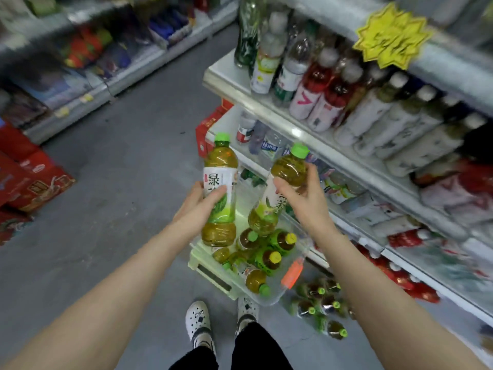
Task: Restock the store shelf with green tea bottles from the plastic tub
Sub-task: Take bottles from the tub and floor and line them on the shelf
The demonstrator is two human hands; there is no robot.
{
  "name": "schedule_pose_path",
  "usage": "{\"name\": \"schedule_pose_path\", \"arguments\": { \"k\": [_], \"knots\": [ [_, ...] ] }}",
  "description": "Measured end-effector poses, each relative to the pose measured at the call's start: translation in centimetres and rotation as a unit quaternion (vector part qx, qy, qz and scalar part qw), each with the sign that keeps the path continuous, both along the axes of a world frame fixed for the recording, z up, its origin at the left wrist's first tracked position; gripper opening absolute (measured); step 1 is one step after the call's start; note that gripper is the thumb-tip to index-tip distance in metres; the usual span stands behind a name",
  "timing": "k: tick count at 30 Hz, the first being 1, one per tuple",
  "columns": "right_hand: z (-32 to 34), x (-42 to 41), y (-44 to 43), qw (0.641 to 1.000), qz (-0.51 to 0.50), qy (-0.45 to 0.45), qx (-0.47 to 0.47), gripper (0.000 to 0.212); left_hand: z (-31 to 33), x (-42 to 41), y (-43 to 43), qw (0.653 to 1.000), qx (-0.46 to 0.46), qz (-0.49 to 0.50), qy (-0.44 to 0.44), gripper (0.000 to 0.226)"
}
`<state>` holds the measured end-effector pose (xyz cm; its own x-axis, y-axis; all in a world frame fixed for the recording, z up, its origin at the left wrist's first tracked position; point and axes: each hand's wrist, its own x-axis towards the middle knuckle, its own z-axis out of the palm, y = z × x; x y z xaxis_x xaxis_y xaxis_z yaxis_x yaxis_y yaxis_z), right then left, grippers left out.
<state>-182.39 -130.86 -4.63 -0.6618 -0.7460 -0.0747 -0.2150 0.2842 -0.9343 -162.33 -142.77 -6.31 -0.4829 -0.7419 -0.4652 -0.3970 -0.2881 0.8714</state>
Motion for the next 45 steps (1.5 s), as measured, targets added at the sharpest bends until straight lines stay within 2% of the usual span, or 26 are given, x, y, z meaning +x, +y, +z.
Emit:
{"name": "schedule_pose_path", "arguments": {
  "k": [3, 6, 10, 15, 19, 23, 28, 31, 35, 38, 45],
  "knots": [
    [4.0, -0.5, 2.2, 0.998, -0.029, 0.053, -0.008, 0.047, 3.7, -1.8, 0.8, 0.997, -0.043, -0.056, 0.027, 0.073],
    [7.9, -1.2, 4.4, 0.993, -0.054, 0.107, -0.024, 0.058, 6.9, -3.5, 1.5, 0.990, -0.084, -0.104, 0.054, 0.090],
    [13.6, -1.6, 7.7, 0.980, -0.086, 0.176, -0.031, 0.062, 11.0, -5.7, 2.8, 0.971, -0.142, -0.162, 0.101, 0.075],
    [20.4, -2.0, 11.5, 0.959, -0.132, 0.249, -0.041, 0.067, 15.9, -8.6, 4.3, 0.951, -0.195, -0.188, 0.150, 0.086],
    [25.4, -2.8, 14.2, 0.940, -0.162, 0.298, -0.043, 0.073, 20.1, -10.9, 5.5, 0.933, -0.223, -0.205, 0.193, 0.080],
    [30.5, -4.0, 16.4, 0.917, -0.198, 0.345, -0.041, 0.075, 24.3, -13.5, 6.8, 0.917, -0.253, -0.211, 0.226, 0.057],
    [37.0, -6.2, 18.6, 0.894, -0.216, 0.390, -0.037, 0.065, 30.3, -16.4, 8.6, 0.889, -0.277, -0.237, 0.278, 0.058],
    [40.8, -8.4, 19.5, 0.878, -0.226, 0.421, -0.026, 0.074, 33.8, -18.4, 9.5, 0.870, -0.312, -0.239, 0.299, 0.058],
    [45.6, -11.8, 20.6, 0.857, -0.247, 0.452, -0.037, 0.064, 38.1, -20.9, 11.3, 0.854, -0.340, -0.216, 0.329, 0.052],
    [49.0, -14.6, 21.1, 0.852, -0.255, 0.454, -0.052, 0.065, 40.5, -22.9, 12.0, 0.845, -0.363, -0.186, 0.346, 0.049],
    [53.0, -21.4, 19.7, 0.846, -0.271, 0.452, -0.087, 0.064, 42.8, -27.8, 12.5, 0.850, -0.359, -0.145, 0.358, 0.051]
  ]
}}
